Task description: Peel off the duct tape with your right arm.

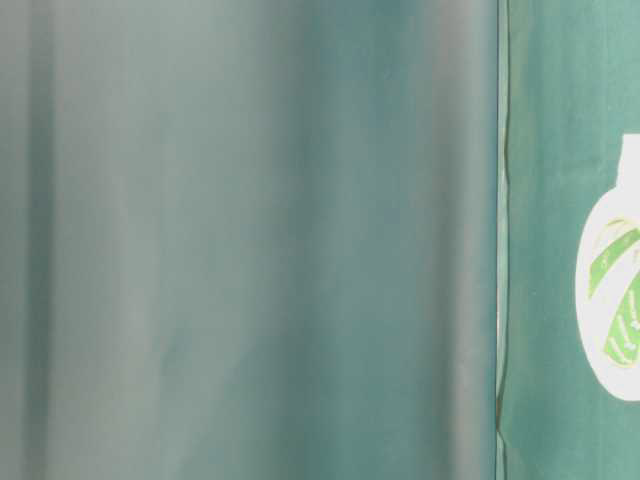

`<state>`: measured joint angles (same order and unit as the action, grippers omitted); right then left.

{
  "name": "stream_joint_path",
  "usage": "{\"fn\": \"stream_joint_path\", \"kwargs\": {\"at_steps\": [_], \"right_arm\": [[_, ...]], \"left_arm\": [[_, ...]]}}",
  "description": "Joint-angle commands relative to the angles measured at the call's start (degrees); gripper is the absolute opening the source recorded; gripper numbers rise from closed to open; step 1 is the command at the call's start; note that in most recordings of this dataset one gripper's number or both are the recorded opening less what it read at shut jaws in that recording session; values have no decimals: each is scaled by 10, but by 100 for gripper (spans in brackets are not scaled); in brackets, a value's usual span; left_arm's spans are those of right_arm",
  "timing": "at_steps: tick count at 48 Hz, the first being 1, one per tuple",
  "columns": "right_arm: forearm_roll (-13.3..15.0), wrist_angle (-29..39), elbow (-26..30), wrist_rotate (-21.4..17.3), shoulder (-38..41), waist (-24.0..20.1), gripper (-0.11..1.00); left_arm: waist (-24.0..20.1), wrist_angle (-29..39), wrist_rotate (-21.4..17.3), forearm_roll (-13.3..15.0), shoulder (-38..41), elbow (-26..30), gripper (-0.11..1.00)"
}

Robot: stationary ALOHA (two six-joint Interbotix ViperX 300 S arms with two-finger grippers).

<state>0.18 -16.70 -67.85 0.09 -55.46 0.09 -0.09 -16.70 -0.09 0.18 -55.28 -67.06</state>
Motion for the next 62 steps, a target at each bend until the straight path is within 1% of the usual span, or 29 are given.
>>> {"fn": "stream_joint_path", "kwargs": {"at_steps": [1,2,3,6,8,9,12,21,28,31,32,35,39,42,43,47,49,50,52,62], "right_arm": [[0,-8,1,-2,4,4,24],[0,-9,0,-2,4,4,24],[1,-11,-3,-1,4,4,22],[1,-15,-11,-2,2,4,9],[1,-17,-17,-2,0,4,2],[1,-18,-19,-2,-1,4,-1],[1,-18,-27,-3,-4,4,-5],[1,-25,-47,-3,-11,4,-9],[1,-23,-48,-3,-10,4,-9],[1,-22,-48,-3,-11,4,-5],[0,-22,-48,-3,-11,4,-3],[1,-21,-48,-3,-11,4,5],[0,-25,-47,-6,-11,4,21],[1,-24,-47,-8,-9,4,38],[1,-24,-47,-8,-9,4,46],[1,-23,-45,-8,-8,4,71],[1,-23,-44,-8,-5,4,81],[1,-23,-44,-8,-4,4,82],[1,-24,-43,-8,-3,4,81],[0,-25,-38,-8,8,4,81]], "left_arm": [[1,-10,3,6,-2,-14,24],[1,-10,4,6,-3,-17,24],[2,-9,5,6,-3,-18,21],[4,-9,9,6,-3,-25,8],[4,-10,11,6,-3,-25,3],[5,-10,11,6,-3,-26,1],[5,-10,11,7,-3,-28,0],[4,-10,9,7,-4,-26,1],[5,-14,9,6,-3,-24,1],[5,-18,8,7,-2,-25,2],[5,-20,7,7,-2,-26,4],[5,-25,4,6,-3,-28,15],[5,-30,3,6,-4,-28,36],[5,-30,2,6,-4,-28,55],[5,-30,2,7,-4,-27,62],[7,-34,2,7,-1,-24,85],[9,-38,2,7,3,-19,93],[10,-40,2,7,5,-18,96],[11,-44,2,7,12,-11,98],[11,-53,2,6,66,23,99]]}}
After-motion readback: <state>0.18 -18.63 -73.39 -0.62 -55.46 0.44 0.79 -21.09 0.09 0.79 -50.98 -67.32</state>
